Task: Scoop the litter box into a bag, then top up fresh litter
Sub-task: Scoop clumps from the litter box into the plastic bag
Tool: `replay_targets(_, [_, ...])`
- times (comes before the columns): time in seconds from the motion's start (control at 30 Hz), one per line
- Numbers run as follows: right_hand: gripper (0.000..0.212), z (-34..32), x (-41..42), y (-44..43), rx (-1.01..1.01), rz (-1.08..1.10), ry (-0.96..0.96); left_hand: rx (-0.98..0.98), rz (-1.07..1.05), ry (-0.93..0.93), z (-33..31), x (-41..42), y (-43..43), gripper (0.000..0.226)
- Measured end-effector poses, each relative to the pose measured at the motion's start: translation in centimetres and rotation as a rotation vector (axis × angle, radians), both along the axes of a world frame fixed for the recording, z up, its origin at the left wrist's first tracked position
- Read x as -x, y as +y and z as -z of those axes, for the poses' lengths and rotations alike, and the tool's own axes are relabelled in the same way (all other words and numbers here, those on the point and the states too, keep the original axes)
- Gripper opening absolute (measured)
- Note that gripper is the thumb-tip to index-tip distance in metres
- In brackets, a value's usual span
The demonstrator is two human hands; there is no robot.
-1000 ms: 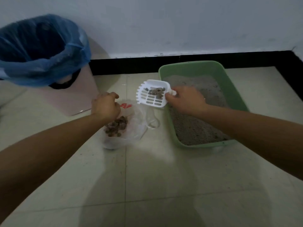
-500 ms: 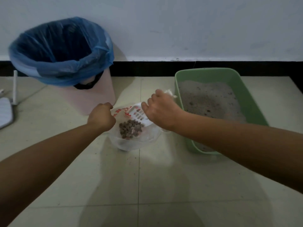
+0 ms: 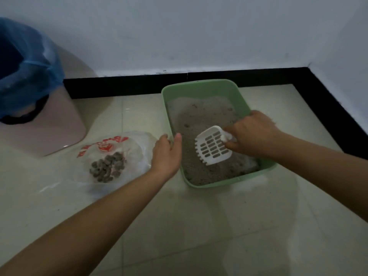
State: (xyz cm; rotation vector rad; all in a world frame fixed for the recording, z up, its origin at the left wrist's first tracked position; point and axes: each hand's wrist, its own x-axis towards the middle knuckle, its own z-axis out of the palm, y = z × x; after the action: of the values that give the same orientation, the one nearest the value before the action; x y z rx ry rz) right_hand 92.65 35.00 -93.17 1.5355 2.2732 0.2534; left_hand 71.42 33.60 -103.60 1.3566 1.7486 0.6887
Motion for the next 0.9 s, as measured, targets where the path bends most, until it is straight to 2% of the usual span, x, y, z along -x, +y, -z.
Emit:
replay_targets(0.07, [0.039, 1.6, -1.5, -0.6, 0.016, 0.019, -0.012, -0.003, 0.026, -0.015, 1.6, -2.1, -1.4, 0.062])
replay_targets(0.13, [0.04, 2.6, -2.1, -0.9, 0.016, 0.019, 0.015, -0.069, -0.053, -0.032, 3.0, -2.9, -2.0, 0.053])
replay_targets(0.23, [0.04, 3.0, -1.9, -0.7, 0.013, -0.065, 0.089, -0.162, -0.195, -0.158, 4.2, -3.5, -2.7, 0.045])
replay_targets(0.33, [0.038, 3.4, -1.0, 0.1, 0.083, -0.137, 0.172, -0.201, -0.249, -0.236, 4.8, -3.9, -2.8, 0.043])
replay_targets(0.43, [0.037, 5.1, 0.5, 0.1, 0.143, -0.21, 0.142, -0.227, -0.269, -0.249, 5.3, -3.9, -2.7, 0.042])
replay_targets(0.57, [0.021, 7.0, 0.8, 0.0, 0.013, -0.322, 0.08, -0.25, -0.287, -0.287, 5.8, -3.9, -2.6, 0.041])
replay_targets(0.63, [0.022, 7.1, 0.0, 0.3, -0.034, -0.297, 0.047, -0.269, -0.284, -0.299, 5.8, -4.0, -2.7, 0.041])
replay_targets(0.77, [0.042, 5.4, -2.8, 2.3, -0.107, -0.191, -0.039, -0.283, -0.269, -0.307, 6.1, -3.8, -2.6, 0.041])
replay_targets(0.9, [0.045, 1.7, -6.0, 2.4, -0.128, -0.136, -0.055, -0.279, -0.259, -0.297, 6.4, -3.7, -2.6, 0.041])
